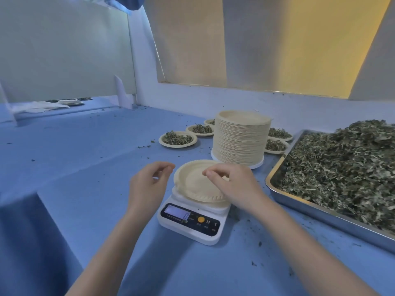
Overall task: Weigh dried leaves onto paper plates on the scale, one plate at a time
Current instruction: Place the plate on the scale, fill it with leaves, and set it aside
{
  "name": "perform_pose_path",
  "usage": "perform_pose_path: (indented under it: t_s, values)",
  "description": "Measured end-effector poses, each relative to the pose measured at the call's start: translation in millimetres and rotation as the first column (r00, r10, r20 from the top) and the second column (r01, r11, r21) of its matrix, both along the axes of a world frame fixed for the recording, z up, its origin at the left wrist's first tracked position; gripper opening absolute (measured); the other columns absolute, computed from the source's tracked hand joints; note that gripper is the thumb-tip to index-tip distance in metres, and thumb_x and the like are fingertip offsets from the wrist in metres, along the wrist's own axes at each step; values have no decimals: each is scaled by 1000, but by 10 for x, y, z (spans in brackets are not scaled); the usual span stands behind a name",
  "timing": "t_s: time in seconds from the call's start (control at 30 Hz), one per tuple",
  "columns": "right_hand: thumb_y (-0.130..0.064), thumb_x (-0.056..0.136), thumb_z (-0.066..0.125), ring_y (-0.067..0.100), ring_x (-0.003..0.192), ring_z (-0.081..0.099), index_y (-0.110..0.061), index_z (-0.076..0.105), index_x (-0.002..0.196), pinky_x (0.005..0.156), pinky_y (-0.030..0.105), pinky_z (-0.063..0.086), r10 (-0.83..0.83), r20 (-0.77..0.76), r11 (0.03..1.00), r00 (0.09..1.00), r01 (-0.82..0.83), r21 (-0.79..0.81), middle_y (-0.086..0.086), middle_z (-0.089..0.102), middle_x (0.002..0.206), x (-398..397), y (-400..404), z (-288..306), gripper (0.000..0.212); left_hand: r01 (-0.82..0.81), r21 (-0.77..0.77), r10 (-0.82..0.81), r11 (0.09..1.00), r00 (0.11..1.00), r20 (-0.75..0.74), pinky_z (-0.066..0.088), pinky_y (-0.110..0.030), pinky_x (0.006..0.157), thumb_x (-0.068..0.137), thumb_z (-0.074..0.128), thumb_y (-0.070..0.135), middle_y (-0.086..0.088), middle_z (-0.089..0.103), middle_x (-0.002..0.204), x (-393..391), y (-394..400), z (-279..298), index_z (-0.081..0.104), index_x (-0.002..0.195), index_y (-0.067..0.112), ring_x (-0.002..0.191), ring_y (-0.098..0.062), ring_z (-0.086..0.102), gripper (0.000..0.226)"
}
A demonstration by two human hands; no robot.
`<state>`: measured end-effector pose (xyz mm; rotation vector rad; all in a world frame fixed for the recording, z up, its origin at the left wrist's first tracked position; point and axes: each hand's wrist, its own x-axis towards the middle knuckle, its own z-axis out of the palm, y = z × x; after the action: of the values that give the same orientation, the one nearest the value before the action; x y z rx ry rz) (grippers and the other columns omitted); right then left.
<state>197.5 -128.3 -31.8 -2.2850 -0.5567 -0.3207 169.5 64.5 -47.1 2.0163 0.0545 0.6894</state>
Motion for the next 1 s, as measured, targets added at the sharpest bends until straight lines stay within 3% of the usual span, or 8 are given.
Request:
perform_pose_path:
  t_s: [0.33, 0.47, 0.6, 0.67, 0.73, 0.83, 0.9, 1.0]
  values:
    - [-29, 93, 55, -19, 77, 50, -27, 74, 97, 69, 0, 35, -21, 0, 1000, 1000, 21, -4, -19, 66, 86, -13, -236, 74, 20, 185, 263, -211, 947, 975, 73, 37, -4, 70, 91, 57, 19, 21, 62, 86, 114, -579, 217, 69, 89, 28, 78, 7, 54, 16]
    - [-24, 90, 54, 12, 83, 60, -22, 72, 92, 76, 28, 45, -153, 14, 985, 988, 154, -72, -1, 71, 87, -38, -603, 158, 19, 301, 388, -350, 871, 935, 61, 37, -15, 73, 91, 55, 14, 4, 62, 98, 249, -1135, 225, 66, 100, 19, 75, -2, 51, 15]
    - [-17, 85, 53, 19, 73, 58, -21, 66, 77, 63, 30, 42, -291, 5, 945, 957, 288, -156, 0, 63, 72, -91, -1222, 176, 16, 408, 380, -456, 830, 889, 42, 32, -15, 72, 87, 56, 7, -4, 61, 101, 382, -1826, 238, 65, 100, 11, 83, -13, 49, 16]
    - [-16, 84, 54, 18, 71, 55, -25, 64, 78, 59, 28, 37, -357, -14, 912, 934, 345, -221, -2, 62, 73, -118, -1565, 145, 14, 486, 387, -516, 784, 856, -29, 37, -18, 75, 87, 55, 5, -5, 61, 102, 455, -2164, 219, 64, 103, 13, 83, -16, 52, 20]
    - [-15, 85, 54, 16, 75, 55, -24, 66, 106, 65, 24, 39, -413, -55, 879, 909, 382, -286, 1, 66, 90, -123, -1875, 94, 25, 534, 455, -512, 712, 839, -183, 44, -29, 86, 88, 50, 6, -7, 56, 113, 557, -2440, 179, 58, 114, 15, 98, -23, 54, 29]
    - [-15, 86, 54, 13, 82, 55, -24, 49, 135, 74, 22, 41, -459, -166, 838, 873, 363, -407, -1, 60, 97, -66, -2211, 26, 50, 571, 650, -306, 502, 820, -483, 45, -41, 91, 88, 47, 8, -19, 43, 131, 739, -2664, 129, 39, 133, 10, 115, -35, 48, 45]
    - [-14, 88, 52, 17, 93, 56, -21, 38, 143, 78, 25, 44, -465, -229, 819, 855, 317, -478, 2, 57, 109, 47, -2308, -16, 57, 638, 650, -192, 414, 759, -623, 44, -40, 87, 91, 42, 7, -22, 43, 132, 816, -2715, 122, 33, 136, 5, 114, -38, 50, 46]
    - [-4, 89, 45, 27, 123, 47, -14, 26, 149, 91, 29, 44, -460, -228, 795, 858, 284, -537, 12, 35, 146, 333, -2297, -30, 64, 694, 585, -206, 419, 700, -683, 44, -37, 80, 91, 39, 6, -21, 46, 131, 905, -2750, 97, 28, 140, 5, 106, -33, 52, 50]
